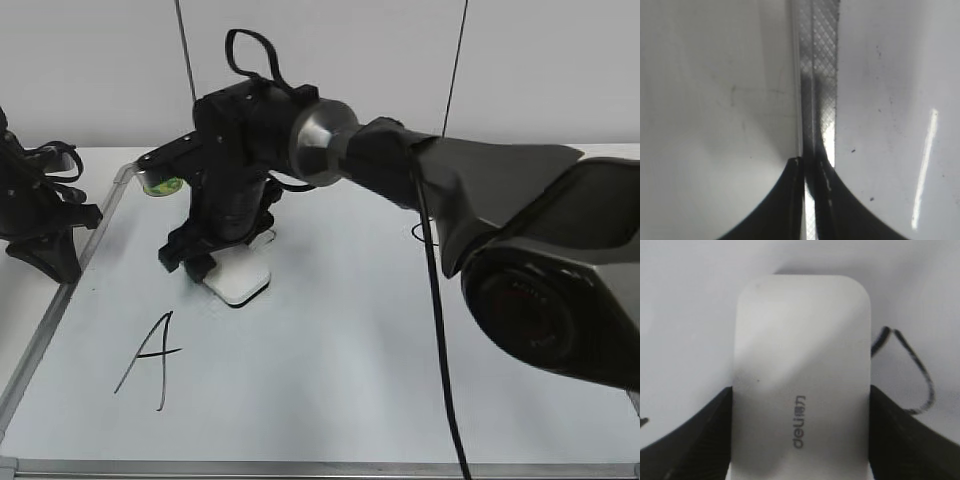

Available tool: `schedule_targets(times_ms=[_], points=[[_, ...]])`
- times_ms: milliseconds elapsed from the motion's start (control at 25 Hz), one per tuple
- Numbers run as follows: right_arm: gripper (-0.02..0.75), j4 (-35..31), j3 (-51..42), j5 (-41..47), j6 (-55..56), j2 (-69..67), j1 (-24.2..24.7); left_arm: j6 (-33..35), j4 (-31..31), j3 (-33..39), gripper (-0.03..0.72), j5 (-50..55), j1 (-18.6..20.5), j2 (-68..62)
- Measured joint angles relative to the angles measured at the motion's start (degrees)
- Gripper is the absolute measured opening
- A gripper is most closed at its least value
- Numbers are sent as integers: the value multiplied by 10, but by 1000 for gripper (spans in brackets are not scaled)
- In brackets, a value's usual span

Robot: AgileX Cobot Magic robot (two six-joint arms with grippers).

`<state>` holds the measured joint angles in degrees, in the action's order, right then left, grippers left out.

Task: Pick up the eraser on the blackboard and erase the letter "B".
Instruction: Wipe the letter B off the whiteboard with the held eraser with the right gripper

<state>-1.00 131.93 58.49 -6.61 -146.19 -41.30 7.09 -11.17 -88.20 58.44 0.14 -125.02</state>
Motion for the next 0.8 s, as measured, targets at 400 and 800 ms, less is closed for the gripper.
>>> schedule_targets(times_ms=[400,800], points=[[541,10,0,-11,-3,-1,-25,0,0,0,10,0,0,0],[541,-9,0,-9,34,-3,24,0,0,0,10,-1,0,0]])
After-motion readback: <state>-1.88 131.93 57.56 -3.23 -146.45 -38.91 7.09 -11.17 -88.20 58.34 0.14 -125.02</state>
